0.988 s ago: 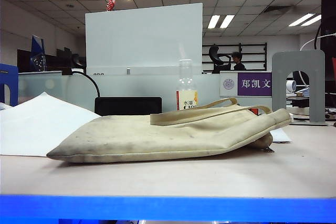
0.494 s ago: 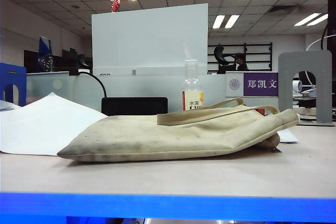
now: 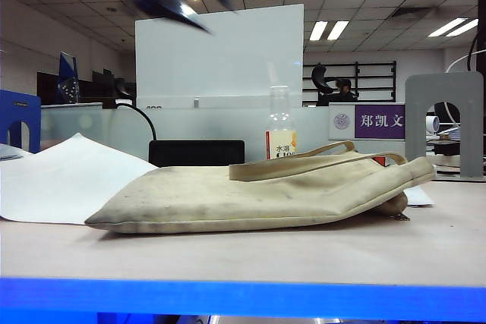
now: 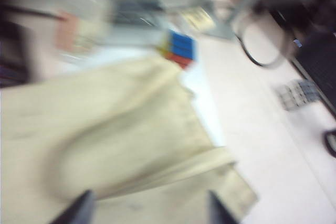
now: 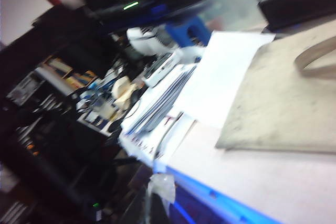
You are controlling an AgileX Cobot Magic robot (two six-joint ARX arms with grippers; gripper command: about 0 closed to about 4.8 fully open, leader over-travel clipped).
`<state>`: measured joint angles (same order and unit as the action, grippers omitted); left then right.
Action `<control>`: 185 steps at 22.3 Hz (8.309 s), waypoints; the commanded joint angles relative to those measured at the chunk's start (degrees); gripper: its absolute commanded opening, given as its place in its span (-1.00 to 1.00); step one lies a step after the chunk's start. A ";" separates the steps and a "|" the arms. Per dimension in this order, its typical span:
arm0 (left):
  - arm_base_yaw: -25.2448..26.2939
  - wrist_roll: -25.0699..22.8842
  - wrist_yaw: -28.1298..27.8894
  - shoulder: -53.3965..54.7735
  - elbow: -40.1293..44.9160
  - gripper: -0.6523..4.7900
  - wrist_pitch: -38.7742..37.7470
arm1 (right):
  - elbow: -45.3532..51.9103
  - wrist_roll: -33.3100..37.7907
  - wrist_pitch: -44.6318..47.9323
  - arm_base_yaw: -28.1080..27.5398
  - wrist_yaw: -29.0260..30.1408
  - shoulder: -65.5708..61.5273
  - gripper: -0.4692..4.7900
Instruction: Take the glasses case out of the canvas bag and put it on the table.
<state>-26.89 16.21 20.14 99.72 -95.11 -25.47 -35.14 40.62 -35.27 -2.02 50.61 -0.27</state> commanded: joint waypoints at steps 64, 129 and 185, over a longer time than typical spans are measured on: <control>-20.39 10.34 13.14 -18.64 -14.08 -0.77 -22.67 | -2.80 -33.62 12.11 26.18 -3.26 -45.00 -0.84; -10.62 18.95 36.48 -24.37 -13.99 -0.77 -17.53 | -1.53 -35.12 15.12 59.95 -44.30 -45.31 -0.84; -35.17 25.66 37.55 -21.51 -13.79 -0.77 -11.50 | -18.03 -37.64 24.15 49.64 -28.92 -78.44 -0.84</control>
<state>-62.26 42.44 55.92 78.78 -108.31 -38.37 -51.53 2.90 -9.17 47.27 20.10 -79.44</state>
